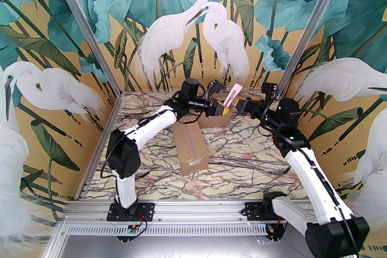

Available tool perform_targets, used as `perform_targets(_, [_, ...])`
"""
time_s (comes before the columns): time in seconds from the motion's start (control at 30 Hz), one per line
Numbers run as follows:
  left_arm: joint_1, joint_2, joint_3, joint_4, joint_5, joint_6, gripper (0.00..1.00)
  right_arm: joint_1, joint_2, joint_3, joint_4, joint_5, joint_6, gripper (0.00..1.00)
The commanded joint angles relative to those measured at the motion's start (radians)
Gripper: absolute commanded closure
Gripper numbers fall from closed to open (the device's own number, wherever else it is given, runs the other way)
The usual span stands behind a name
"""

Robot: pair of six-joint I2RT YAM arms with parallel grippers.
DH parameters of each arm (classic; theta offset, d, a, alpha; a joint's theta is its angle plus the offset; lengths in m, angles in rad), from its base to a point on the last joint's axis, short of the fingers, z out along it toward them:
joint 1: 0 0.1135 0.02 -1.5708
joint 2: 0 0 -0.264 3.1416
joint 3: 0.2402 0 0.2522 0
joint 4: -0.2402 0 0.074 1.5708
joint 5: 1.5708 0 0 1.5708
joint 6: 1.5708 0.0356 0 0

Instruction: Unpack the express box

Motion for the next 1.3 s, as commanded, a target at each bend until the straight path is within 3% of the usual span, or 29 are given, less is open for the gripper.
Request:
perform_targets(0.0, [-0.004,-0.062,0.01,0.035,0.095,0.002,1.0,-0.005,0.022,0.006,0.103,-0.229,-0.031,0.24])
perform_targets(0.2, [-0.006,-0.07,-0.006,0.074,0.13,-0.03,1.0,-0.015,0.063,-0.02,0.252,-0.296,0.004,0.29])
perform_targets(0.47, [-0.019,-0.052,-0.009,0.066,0.147,-0.03,1.0,-0.019,0.159,-0.027,0.524,-0.38,0.169,0.35])
perform_targets(0.53, [-0.022,-0.043,0.001,0.058,0.148,-0.024,1.0,-0.019,0.184,-0.025,0.579,-0.401,0.207,0.41])
perform_targets(1.27, [-0.047,0.053,0.137,-0.103,0.189,0.034,1.0,-0.019,0.292,0.012,0.683,-0.506,0.318,0.72])
